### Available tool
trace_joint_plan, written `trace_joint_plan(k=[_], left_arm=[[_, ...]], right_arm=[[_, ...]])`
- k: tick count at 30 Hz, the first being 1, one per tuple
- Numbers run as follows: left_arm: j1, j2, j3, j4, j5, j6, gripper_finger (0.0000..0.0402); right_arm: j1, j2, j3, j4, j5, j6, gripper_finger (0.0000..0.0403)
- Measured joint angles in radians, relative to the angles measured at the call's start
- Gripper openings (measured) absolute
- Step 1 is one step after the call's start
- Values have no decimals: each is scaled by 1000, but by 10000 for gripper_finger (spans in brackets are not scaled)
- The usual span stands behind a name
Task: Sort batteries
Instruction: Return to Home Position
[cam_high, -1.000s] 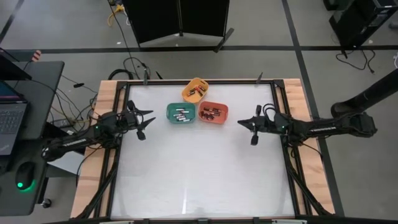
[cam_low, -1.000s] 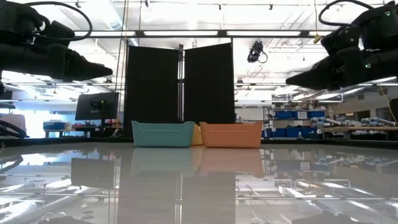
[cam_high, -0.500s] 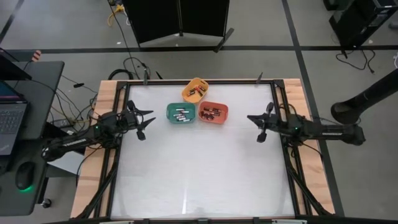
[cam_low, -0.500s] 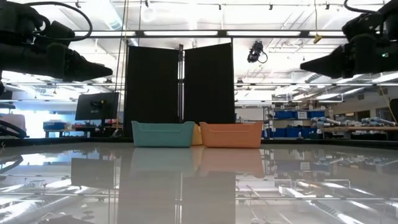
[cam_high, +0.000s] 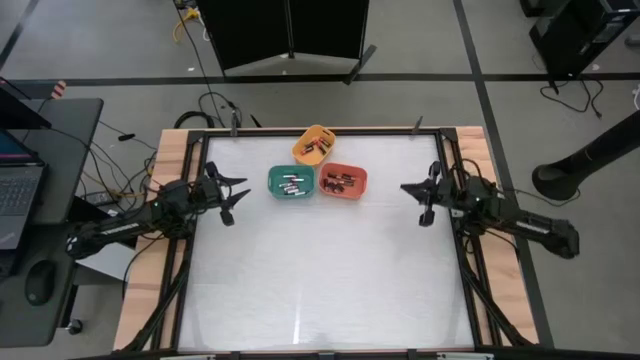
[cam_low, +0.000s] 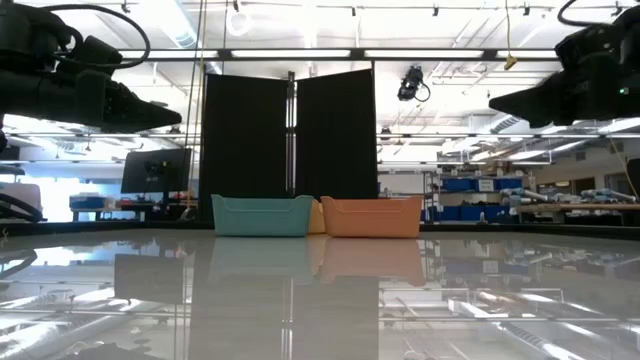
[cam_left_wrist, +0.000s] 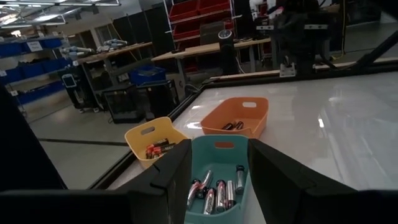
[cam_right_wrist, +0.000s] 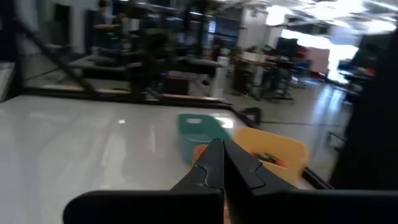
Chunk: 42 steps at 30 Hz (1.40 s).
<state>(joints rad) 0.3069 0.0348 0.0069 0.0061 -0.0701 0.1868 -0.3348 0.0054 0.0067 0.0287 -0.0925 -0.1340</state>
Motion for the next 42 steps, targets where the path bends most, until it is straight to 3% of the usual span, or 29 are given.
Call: trace_joint_plan(k=[5, 11, 19, 28, 42], left_arm=[[0, 29, 0, 0, 1, -12, 163], [0, 77, 0, -1, 1, -25, 163], [0, 116, -1, 6, 1, -29, 163], [0, 117, -1, 9, -1, -76, 163], [0, 116, -1, 50, -1, -113, 163]], right_arm=[[-121, 25, 7, 1, -122, 65, 5], [-177, 89, 7, 3, -137, 91, 7], [-190, 180, 7, 3, -137, 123, 20], [-189, 177, 7, 3, -137, 108, 16], [-189, 178, 7, 4, -137, 210, 30]])
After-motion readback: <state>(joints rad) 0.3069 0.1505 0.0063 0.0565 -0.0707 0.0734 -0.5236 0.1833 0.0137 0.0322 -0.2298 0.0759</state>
